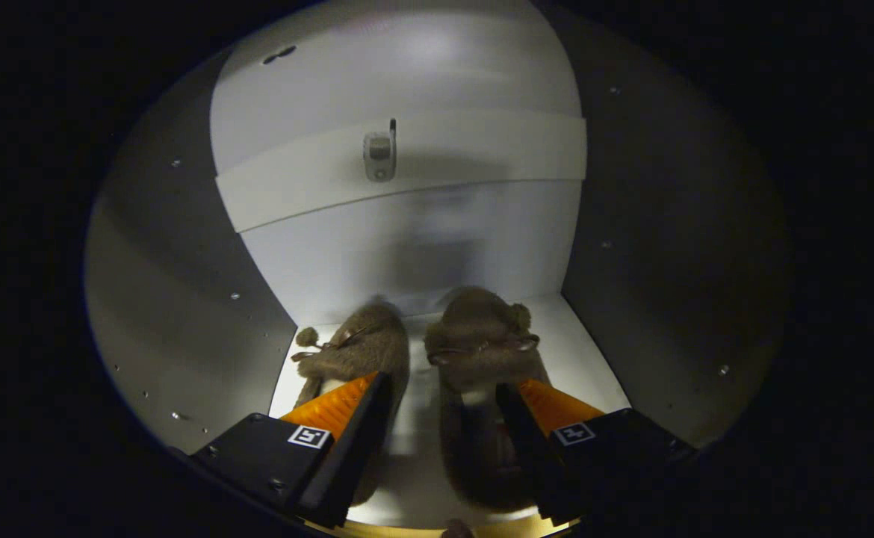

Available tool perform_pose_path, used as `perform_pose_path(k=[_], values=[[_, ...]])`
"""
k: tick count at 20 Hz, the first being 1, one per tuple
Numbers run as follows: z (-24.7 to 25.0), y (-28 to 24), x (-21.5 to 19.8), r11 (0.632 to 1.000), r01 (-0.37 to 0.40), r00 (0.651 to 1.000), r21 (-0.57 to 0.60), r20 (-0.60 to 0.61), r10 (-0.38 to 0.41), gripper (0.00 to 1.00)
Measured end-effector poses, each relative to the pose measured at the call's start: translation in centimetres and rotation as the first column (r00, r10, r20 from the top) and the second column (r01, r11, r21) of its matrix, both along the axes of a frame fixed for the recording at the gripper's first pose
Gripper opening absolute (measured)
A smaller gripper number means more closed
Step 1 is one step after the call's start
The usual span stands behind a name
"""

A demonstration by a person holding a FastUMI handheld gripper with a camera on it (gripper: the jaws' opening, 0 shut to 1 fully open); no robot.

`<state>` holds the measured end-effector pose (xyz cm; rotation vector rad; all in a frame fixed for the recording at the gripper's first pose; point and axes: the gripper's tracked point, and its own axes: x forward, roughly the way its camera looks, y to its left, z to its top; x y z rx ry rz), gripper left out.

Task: Open the shoe cabinet door, grab the shoes and put them into the shoe cabinet, then close the shoe cabinet door.

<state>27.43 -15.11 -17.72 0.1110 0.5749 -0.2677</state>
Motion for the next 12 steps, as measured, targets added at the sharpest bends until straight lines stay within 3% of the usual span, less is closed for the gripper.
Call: perform_pose_path(k=[2,12], values=[[2.0,0.6,-2.7,1.000,-0.002,0.999,-0.025,0.045,0.003,1.00],[12.2,7.2,-19.3,0.989,-0.095,0.949,-0.115,0.290,0.125,0.99]])
